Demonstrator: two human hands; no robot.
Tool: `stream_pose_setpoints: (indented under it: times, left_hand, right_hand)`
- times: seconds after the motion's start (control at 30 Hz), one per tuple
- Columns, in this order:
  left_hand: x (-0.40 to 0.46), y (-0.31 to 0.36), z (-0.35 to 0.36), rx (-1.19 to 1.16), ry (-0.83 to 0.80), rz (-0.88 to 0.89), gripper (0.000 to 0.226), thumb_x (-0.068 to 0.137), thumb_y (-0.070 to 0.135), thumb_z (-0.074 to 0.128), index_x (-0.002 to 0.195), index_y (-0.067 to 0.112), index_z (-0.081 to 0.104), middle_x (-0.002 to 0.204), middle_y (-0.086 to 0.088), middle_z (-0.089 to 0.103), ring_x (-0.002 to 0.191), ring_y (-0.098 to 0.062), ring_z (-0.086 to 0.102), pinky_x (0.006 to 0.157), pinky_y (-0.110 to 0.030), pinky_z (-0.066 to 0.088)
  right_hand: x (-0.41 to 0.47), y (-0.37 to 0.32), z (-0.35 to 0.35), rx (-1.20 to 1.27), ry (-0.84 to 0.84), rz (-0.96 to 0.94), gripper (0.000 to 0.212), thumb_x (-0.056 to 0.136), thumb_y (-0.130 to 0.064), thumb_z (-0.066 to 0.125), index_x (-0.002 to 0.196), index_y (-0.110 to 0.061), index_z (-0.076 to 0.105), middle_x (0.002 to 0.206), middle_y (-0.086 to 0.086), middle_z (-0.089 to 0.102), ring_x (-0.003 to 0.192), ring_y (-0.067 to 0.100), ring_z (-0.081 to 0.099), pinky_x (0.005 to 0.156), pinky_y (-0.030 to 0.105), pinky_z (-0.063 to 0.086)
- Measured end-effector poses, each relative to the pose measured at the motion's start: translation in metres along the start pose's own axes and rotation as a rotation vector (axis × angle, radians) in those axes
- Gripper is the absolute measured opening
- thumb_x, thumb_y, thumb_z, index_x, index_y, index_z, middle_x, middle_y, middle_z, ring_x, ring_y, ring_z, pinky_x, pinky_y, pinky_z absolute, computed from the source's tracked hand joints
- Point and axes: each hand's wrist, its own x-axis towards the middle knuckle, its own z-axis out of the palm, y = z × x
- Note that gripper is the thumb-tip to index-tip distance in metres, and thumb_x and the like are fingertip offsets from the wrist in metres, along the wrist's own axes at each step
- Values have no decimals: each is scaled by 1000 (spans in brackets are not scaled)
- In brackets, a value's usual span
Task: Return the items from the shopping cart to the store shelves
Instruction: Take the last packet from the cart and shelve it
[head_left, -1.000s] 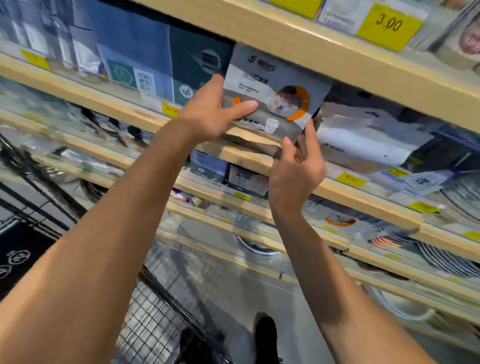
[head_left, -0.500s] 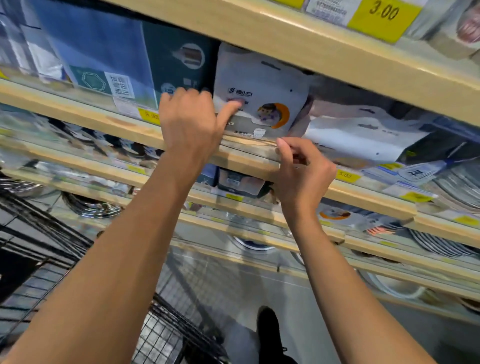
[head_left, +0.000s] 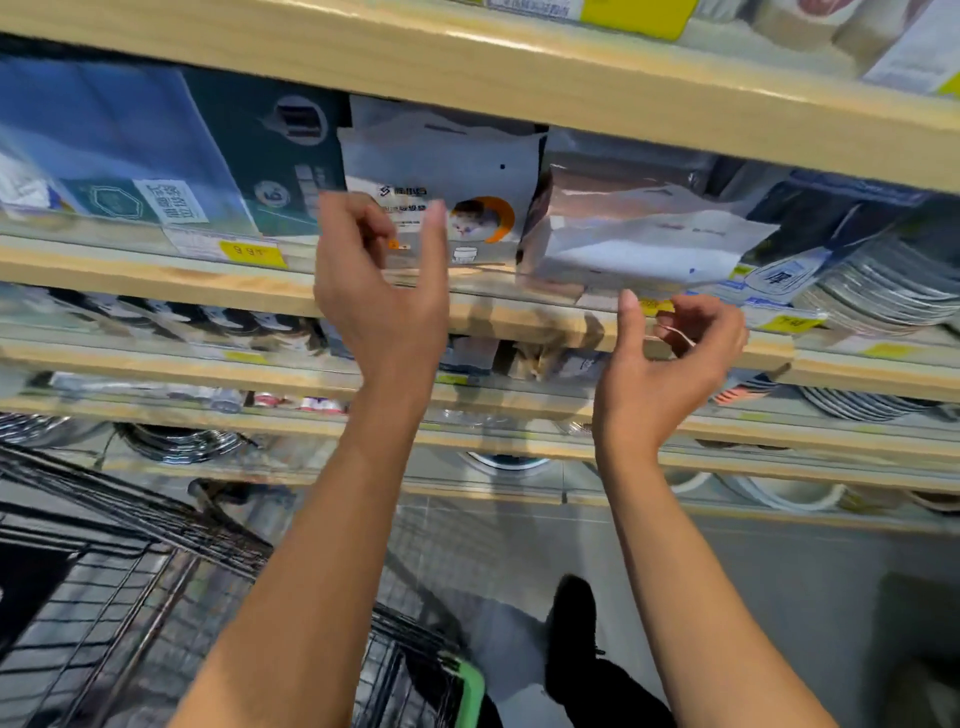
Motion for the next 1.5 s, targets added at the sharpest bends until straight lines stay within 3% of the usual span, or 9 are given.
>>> stream_pose_setpoints:
  times: [0.1,0.2,0.37,0.5,0.63,0.87,1.07,1.3,1.5]
  left_hand:
    - [-29,12,22,79,-420,35,43,90,45,68,106,8,54,90,-3,57,75,-19,55,65,-32,47]
    - [-32,16,46,200,-570,40,56,91,59,58,127,16,49,116,0,63,99,-18,64,78,-36,54]
    - [-23,28,64,416,-467,32,41,100,49,48,115,11,53,100,-6,68,86,-27,67,69,-42,54]
    - [-6,38,75,581,-468,-4,35,96,41,56,102,7,61,95,-13,70,92,-33,66,75,-40,48]
    - [9,37,85,802,-526,-67,31,96,27,56,107,-1,63,108,-24,64,105,-38,55,88,-42,42]
    - [-9,53,77,609,-473,-163,34,85,52,68,75,20,60,75,0,69,79,-27,64,76,-37,49]
    - [-40,94,106,320,-539,-45,40,88,52,61,67,18,61,59,4,62,64,-23,63,65,-41,52]
    - [-80,135,141,320,-458,216,34,84,34,74,83,3,61,60,-4,63,67,-33,60,66,-40,50]
    - [-70,151,158,493,-655,-30,37,98,47,54,90,11,59,75,4,55,79,-24,56,69,-34,38]
  right_hand:
    - [16,-1,-5,-42,-31,9,41,84,-26,77,112,-9,52,115,10,53,102,16,54,91,33,48]
    - [35,0,-5,-73,-135,-56,36,89,-28,70,113,-10,49,106,6,55,97,20,57,87,41,49]
    - [63,-4,-1,-122,-234,-72,19,90,-30,64,102,-25,49,88,4,58,81,23,54,73,43,46]
    - [79,5,4,-334,-213,-240,16,94,-18,57,102,-4,59,86,15,59,80,34,55,68,37,40]
    - [87,0,5,-433,-290,-219,26,94,-5,50,117,-8,63,95,15,59,85,28,57,70,25,33]
    - [89,0,-28,-463,-483,-283,39,93,-4,50,128,-15,61,106,9,57,89,22,57,73,30,47]
    - [89,19,-73,-217,-271,-159,30,91,-13,54,119,-15,65,98,6,60,84,19,59,79,40,54]
    - [135,30,-98,-149,-81,45,38,88,-22,67,121,-6,58,115,5,62,77,-5,56,78,14,48]
    - [171,41,-87,-106,-388,128,57,85,-55,65,126,-18,52,102,1,65,96,29,66,91,41,52]
